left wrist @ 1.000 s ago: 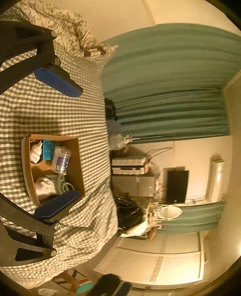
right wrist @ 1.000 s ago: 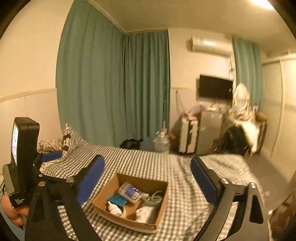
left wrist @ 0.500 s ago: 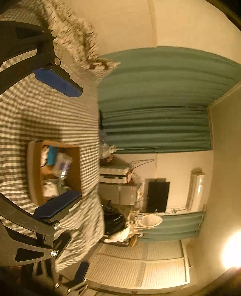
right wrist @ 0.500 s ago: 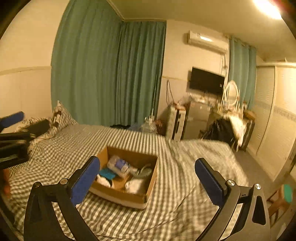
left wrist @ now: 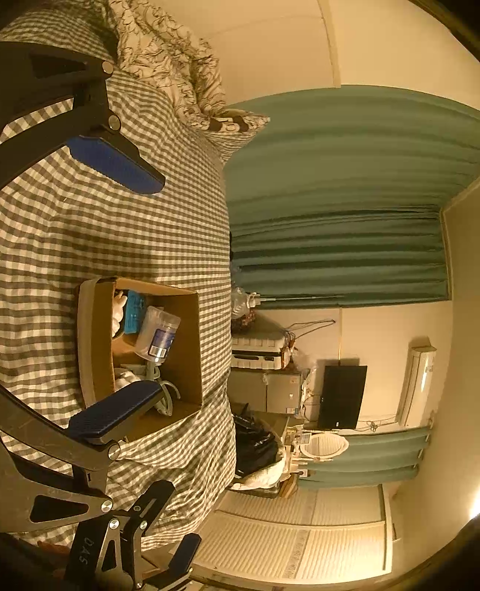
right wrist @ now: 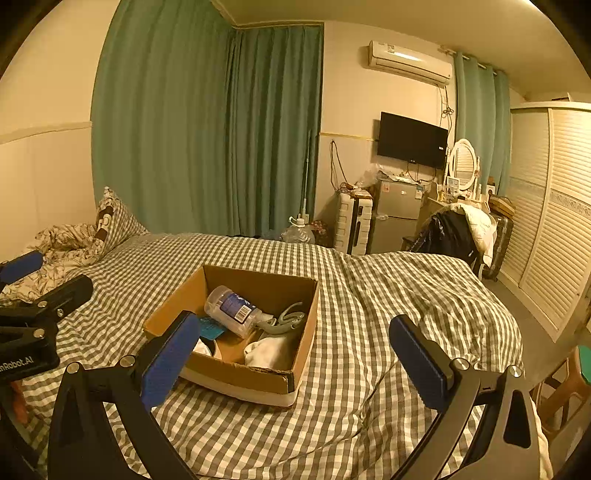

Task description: Organize objects

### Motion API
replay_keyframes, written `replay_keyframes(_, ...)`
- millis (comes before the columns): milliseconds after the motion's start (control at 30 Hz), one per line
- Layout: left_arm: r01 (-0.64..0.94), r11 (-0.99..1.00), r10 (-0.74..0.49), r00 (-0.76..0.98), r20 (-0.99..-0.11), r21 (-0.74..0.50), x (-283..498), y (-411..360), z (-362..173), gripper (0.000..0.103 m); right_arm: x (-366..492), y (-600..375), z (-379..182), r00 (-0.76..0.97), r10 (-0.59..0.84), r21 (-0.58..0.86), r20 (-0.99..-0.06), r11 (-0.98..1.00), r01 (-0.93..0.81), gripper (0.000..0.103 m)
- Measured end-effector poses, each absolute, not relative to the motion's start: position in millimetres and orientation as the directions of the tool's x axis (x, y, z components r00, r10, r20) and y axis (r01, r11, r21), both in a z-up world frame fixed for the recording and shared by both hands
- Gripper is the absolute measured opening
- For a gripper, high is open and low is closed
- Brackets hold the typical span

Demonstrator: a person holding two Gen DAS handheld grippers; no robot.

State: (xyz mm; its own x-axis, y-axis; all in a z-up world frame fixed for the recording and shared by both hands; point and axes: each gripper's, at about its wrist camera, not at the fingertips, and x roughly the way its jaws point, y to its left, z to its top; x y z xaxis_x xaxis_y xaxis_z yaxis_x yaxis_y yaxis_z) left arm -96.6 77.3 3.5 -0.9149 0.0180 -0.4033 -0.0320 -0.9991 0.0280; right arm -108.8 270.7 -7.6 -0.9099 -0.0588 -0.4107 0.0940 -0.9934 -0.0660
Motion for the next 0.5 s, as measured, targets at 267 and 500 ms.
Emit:
replay_keyframes(267, -0.03, -1.0, 0.027, -0.908, -0.417, -0.001, -96.7, 72.5, 0.3, 0.103, -107.4, 272.9, -7.2, -0.906, -0.074, -0.041, -0.417, -0.994, 0.1, 0.103)
replay_keyframes(500, -0.046, -0.999, 0.037, -0.904, -0.426, 0.012, -96.2, 77.9, -0.6, 0.103, -107.8, 274.6, -7.6, -0.903, -0.069, -0.033, -0.423, -0.995, 0.092, 0.103)
